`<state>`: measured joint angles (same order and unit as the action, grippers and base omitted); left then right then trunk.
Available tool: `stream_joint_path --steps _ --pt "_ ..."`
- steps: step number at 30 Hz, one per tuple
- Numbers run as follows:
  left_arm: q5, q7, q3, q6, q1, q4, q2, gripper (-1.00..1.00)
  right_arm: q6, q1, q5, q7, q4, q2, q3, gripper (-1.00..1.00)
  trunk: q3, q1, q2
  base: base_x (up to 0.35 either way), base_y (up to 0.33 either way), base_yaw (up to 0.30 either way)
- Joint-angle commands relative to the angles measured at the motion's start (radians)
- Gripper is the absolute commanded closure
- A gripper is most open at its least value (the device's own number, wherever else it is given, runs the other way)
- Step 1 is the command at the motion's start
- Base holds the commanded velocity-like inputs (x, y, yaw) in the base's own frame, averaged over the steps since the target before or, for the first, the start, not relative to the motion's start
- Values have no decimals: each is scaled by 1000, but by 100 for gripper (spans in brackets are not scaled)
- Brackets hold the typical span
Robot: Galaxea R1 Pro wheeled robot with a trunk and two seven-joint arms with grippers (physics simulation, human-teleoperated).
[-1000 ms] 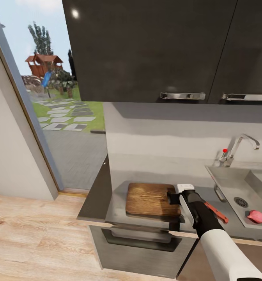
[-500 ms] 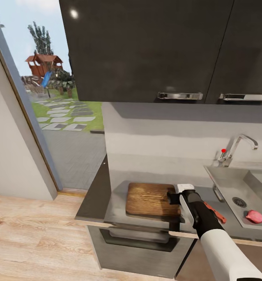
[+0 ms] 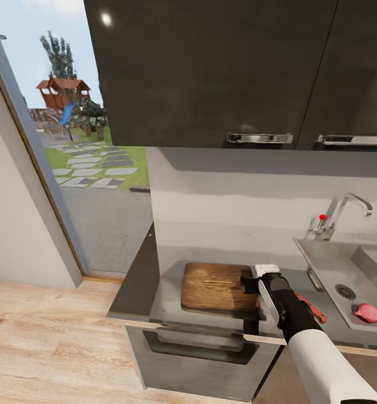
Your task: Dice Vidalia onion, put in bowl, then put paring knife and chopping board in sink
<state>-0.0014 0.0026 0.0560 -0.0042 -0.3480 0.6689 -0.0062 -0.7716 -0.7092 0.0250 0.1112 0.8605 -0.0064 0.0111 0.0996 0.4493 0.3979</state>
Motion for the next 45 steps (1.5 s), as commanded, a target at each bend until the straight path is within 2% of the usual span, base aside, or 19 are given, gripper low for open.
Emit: stream_joint_path --steps 1,10,11,30,34,35,38,45 --pt "0 0 1 0 0 1 0 -100 -5 -1 4 4 1 0 1 100 2 1 2 5 0 0" --pt "0 0 1 0 0 0 0 -100 -5 -1 4 4 1 0 1 100 2 1 2 1 0 0" --pt "0 0 1 0 0 0 0 -100 -5 0 4 4 1 0 1 -100 2 1 2 0 0 0" --pt "0 0 1 0 0 0 0 -100 -3 0 6 3 17 -2 0 -100 2 1 2 0 0 0" --pt "0 0 1 0 0 0 0 -100 -8 0 6 2 106 -5 -1 -100 2 1 2 0 0 0" --pt "0 0 1 0 0 0 0 -100 -11 0 6 3 165 -6 0 -100 2 1 2 0 0 0" --pt "0 0 1 0 0 1 0 -100 -14 1 6 2 220 -6 2 -100 2 1 2 -5 0 0" --pt "0 0 1 -2 0 1 0 -100 -15 4 7 2 266 -4 3 -100 2 1 2 -193 0 0"
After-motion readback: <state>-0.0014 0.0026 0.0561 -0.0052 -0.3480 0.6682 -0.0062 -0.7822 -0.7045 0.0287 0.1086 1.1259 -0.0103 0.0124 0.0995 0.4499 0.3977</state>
